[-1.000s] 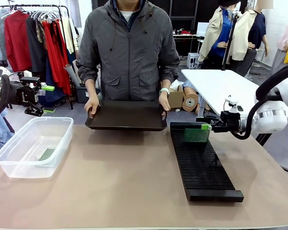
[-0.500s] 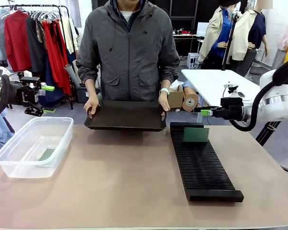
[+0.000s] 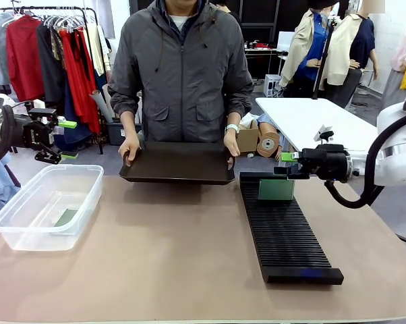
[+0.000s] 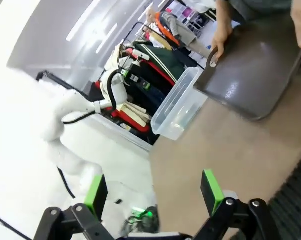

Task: Sort PCBs into racks and boxes based on the side picked up.
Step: If the short side of the Blank PCB is picked up, insert it into the PCB Rack ; if the long side is picked up, place it in the Organizing box.

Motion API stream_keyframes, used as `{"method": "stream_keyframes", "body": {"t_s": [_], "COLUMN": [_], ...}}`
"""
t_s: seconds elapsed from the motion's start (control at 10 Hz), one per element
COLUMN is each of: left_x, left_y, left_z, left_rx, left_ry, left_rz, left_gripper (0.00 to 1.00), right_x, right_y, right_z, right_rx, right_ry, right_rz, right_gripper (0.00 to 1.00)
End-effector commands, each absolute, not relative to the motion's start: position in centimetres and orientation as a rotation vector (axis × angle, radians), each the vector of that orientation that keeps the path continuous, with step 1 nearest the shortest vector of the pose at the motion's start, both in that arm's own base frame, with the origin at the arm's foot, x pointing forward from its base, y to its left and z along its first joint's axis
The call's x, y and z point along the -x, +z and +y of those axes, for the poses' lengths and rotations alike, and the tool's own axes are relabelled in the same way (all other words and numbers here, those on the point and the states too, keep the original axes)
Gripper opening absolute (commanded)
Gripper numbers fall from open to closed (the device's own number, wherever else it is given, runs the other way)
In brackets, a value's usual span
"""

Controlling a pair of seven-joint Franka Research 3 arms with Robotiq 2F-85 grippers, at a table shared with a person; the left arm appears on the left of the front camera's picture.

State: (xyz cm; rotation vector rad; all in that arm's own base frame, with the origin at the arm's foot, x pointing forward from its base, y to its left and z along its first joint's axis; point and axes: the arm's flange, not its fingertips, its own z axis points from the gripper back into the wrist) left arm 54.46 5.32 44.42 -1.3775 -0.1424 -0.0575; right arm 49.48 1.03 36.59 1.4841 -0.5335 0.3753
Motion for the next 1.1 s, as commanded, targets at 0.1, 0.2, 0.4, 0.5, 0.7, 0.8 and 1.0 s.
{"method": "stream_keyframes", "body": {"t_s": [0.1, 0.2, 0.4, 0.5, 0.7, 0.8, 1.0], "left_x": [-54.4, -54.4, -54.4, -54.4, -54.4, -54.4, -54.4], "left_y": [44.6, 44.6, 44.6, 44.6, 44.6, 44.6, 44.6], "left_z": [5.3, 5.3, 5.3, 5.3, 5.3, 5.3, 5.3], "left_rx": [1.375, 1.375, 1.375, 1.375, 1.375, 1.375, 1.375], "left_ry": [-0.058, -0.058, -0.058, -0.058, -0.058, -0.058, -0.058], "left_rz": [-0.144, -0.144, -0.144, -0.144, -0.144, -0.144, -0.144], "left_gripper": [1.0, 1.0, 1.0, 1.0, 1.0, 1.0, 1.0], "right_x": [-47.2, -46.7, -47.1, -47.4, -46.9, -46.9, -46.9], "right_y": [40.5, 41.7, 43.3, 43.8, 43.2, 43.2, 43.2], "right_z": [1.0, 1.2, 1.5, 1.8, 1.3, 1.3, 1.3], "right_rx": [-1.518, -1.504, -1.481, -1.496, -1.51, -1.51, -1.51], "right_ry": [0.167, 0.16, 0.126, 0.135, 0.143, 0.143, 0.143], "right_rz": [-0.411, -0.38, -0.316, -0.285, -0.33, -0.33, -0.33], "right_gripper": [1.0, 1.0, 1.0, 1.0, 1.0, 1.0, 1.0]}}
